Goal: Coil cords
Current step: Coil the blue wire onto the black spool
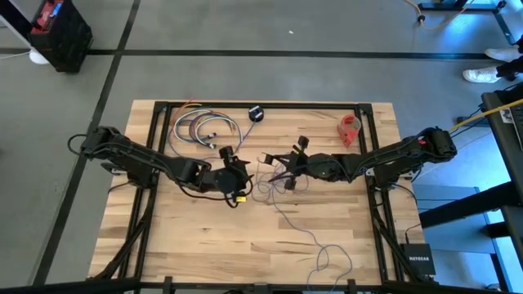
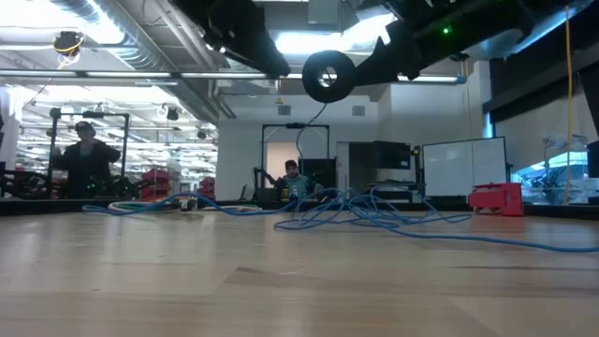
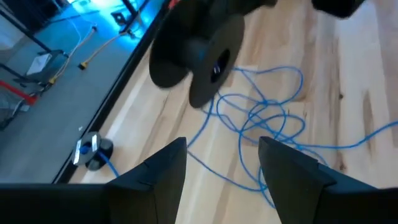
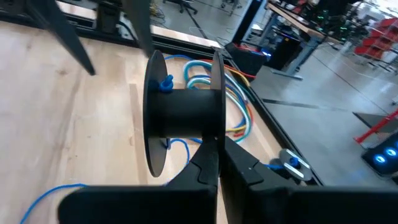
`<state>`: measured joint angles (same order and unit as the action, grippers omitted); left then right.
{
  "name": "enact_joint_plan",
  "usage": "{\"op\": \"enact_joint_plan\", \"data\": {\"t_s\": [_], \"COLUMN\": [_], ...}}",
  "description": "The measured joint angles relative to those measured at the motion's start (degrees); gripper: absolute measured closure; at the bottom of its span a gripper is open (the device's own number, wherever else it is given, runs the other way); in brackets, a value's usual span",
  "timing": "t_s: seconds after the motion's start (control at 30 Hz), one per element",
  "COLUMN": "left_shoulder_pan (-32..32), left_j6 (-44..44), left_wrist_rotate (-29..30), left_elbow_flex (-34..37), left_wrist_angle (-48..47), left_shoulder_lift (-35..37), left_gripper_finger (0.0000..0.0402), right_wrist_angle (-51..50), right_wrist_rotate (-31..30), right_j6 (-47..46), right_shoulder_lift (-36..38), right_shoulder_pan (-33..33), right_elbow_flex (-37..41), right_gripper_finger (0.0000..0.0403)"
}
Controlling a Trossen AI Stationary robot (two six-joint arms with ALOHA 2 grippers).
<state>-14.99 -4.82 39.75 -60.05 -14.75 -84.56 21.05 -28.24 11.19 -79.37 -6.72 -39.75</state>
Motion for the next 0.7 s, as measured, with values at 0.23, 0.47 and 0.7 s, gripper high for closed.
{"op": "enact_joint_plan", "data": {"t_s": [0.23, 0.47, 0.7], "left_shoulder_pan": [-0.06, -0.06, -0.06], "left_j6": [2.17, 5.79, 6.26], "left_wrist_rotate": [-5.05, -5.12, -5.18], "left_elbow_flex": [0.01, 1.53, 1.55], "left_wrist_angle": [2.23, 7.90, 9.42], "left_shoulder_lift": [0.11, 0.14, 0.14], "left_gripper_finger": [0.0208, 0.0208, 0.0208], "right_wrist_angle": [0.15, 0.72, 1.86], "right_wrist_rotate": [3.20, 6.97, 11.33], "right_j6": [0.04, 1.09, 2.62], "right_shoulder_lift": [0.00, 0.00, 0.00], "right_shoulder_pan": [0.00, -0.04, -0.04], "right_elbow_flex": [0.00, 0.00, 0.00], "right_gripper_finger": [0.0400, 0.0400, 0.0400]}}
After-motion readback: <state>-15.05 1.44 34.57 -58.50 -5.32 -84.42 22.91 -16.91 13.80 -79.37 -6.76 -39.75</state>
